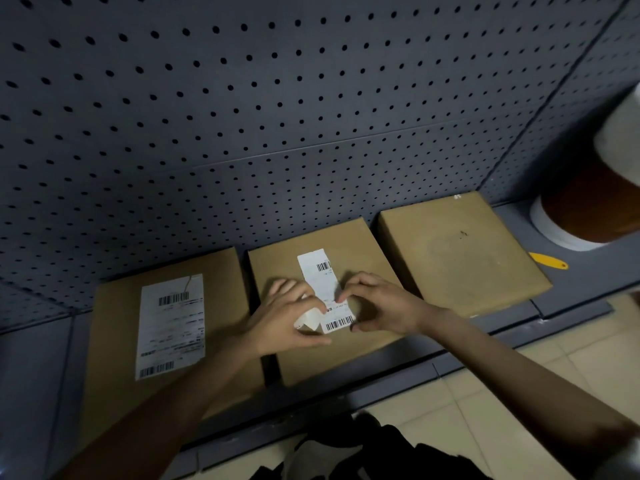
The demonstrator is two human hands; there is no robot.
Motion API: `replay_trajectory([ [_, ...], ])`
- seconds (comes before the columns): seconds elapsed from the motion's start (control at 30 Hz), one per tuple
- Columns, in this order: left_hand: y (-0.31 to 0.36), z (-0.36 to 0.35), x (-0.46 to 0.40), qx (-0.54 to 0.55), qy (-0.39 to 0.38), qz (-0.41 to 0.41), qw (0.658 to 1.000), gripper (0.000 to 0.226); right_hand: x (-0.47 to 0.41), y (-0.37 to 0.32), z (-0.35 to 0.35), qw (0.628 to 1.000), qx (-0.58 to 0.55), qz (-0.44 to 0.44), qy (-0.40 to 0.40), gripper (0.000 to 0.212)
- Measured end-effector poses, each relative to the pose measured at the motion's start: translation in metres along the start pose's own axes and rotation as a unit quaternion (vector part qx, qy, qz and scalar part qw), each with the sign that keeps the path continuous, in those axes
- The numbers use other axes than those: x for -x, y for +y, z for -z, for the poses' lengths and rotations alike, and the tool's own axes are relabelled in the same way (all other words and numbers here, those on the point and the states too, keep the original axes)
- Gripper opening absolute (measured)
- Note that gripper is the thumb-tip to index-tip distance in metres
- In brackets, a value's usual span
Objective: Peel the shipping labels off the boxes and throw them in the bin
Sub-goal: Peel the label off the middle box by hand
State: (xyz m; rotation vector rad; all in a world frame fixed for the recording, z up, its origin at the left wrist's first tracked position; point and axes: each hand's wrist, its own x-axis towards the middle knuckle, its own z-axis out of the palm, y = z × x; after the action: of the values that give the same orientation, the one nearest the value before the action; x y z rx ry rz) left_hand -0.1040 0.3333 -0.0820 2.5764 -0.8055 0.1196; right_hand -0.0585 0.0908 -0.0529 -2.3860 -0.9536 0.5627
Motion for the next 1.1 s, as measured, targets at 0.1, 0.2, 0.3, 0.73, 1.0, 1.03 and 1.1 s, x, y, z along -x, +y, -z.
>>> replay_trajectory([
  [0.1,-0.005,0.003,-0.001,0.006,-0.044,0.002,0.999,0.051,0.0,0.001,-0.004,1.0,-0.013,-0.002,0.008,0.056],
  [0.2,-0.003,0.002,-0.009,0.021,-0.046,0.013,0.999,0.039,-0.001,0.003,-0.008,0.999,-0.027,-0.001,0.018,0.056],
  [0.3,-0.003,0.003,-0.019,0.019,-0.049,-0.003,0.999,0.037,0.0,0.005,-0.01,0.999,-0.036,0.002,0.027,0.057],
  [0.73,0.002,0.009,-0.036,-0.041,-0.146,-0.006,0.988,0.057,0.0,0.005,-0.009,0.998,-0.064,-0.005,0.025,0.057],
  [1.0,0.018,0.007,-0.041,-0.071,-0.155,0.015,0.985,0.064,0.001,0.004,-0.003,0.997,-0.081,-0.013,0.005,0.057],
  [1.03,0.017,0.006,-0.04,-0.067,-0.151,0.014,0.986,0.063,0.001,0.004,-0.003,0.997,-0.082,-0.013,0.006,0.057],
  [1.1,0.018,0.004,-0.037,-0.058,-0.145,0.012,0.988,0.06,0.002,0.003,-0.003,0.997,-0.081,-0.014,0.005,0.057],
])
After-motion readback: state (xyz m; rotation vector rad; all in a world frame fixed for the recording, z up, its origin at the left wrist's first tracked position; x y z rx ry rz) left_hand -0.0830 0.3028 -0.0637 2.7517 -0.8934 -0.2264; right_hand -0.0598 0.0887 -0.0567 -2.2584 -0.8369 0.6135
